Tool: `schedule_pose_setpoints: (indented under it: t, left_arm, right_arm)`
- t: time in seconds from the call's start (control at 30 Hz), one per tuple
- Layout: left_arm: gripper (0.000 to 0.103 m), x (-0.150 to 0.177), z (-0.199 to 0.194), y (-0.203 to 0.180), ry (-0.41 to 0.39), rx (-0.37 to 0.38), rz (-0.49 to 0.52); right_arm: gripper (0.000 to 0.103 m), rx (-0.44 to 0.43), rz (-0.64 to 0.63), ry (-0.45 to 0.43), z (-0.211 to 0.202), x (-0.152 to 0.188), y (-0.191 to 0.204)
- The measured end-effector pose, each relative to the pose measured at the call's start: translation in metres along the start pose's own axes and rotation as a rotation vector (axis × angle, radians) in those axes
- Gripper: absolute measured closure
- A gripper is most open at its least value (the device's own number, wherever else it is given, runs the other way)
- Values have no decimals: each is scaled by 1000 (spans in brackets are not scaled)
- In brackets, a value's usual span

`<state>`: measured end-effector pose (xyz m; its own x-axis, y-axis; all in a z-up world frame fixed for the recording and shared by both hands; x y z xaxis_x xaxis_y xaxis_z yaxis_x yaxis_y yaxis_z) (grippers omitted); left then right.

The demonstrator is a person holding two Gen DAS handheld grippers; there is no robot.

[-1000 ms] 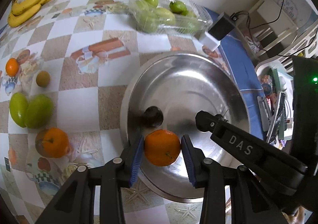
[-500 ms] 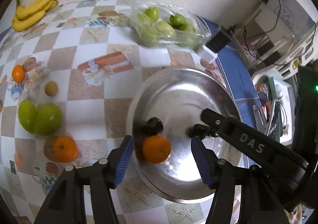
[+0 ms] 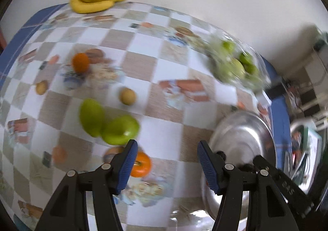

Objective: Organize fruits
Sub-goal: 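Open both tools to release the cherry and orange into the bowl, then move both tools back toward the remaining oranges and mangoes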

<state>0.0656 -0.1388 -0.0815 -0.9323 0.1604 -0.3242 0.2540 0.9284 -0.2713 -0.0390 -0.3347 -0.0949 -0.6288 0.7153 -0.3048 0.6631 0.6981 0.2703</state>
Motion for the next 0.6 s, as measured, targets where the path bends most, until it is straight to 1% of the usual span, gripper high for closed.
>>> schedule_pose_setpoints:
  t: [0.1, 0.2, 0.23, 0.27, 0.3, 0.33, 0.37, 0.47, 0.5, 0.53, 0.6]
  left_arm:
    - [36, -6, -6, 13, -19, -15, -25]
    - [31, -9, -10, 20, -37, -40, -34]
    - [25, -10, -10, 22, -41, -48, -38]
    - [15, -10, -10, 24, -45, -59, -44]
    - [11, -10, -10, 26, -46, -66, -47]
    - [3, -10, -9, 28, -46, -78, -52]
    - [1, -9, -8, 30, -46, -83, -55]
    - [0, -8, -7, 34, -43, -95, -60]
    - [0, -8, -7, 35, -42, -99, -61]
    - [0, -8, -6, 36, -42, -102, -62]
    - [0, -8, -6, 38, -42, -110, -66]
  right_arm:
    - [57, -5, -17, -8, -3, 0, 6]
    - [57, -6, -32, -5, -2, 2, 9]
    - [51, -6, -35, -4, -1, 2, 10]
    - [44, -4, -40, -2, 0, 3, 10]
    - [29, 0, -44, 0, 2, 4, 11]
    - [23, 1, -47, 2, 3, 4, 11]
    - [23, 2, -52, 3, 4, 5, 11]
    - [22, 5, -59, 9, 7, 6, 11]
    - [20, 7, -60, 11, 8, 6, 11]
    - [14, 9, -61, 12, 9, 7, 11]
    - [11, 13, -63, 11, 10, 7, 11]
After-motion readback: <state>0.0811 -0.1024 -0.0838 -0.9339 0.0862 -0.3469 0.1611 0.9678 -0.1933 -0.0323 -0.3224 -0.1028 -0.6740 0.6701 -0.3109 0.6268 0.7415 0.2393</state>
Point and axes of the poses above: each gripper's, at about its wrist camera, not at the fingertips, and z roughly the way its jaws point, y to its left, x to its underside, the point moved 8 cm from there along z, roughly the way its jaws point, and after that the axes turned 2 degrees about z, right-handed, at the moved point
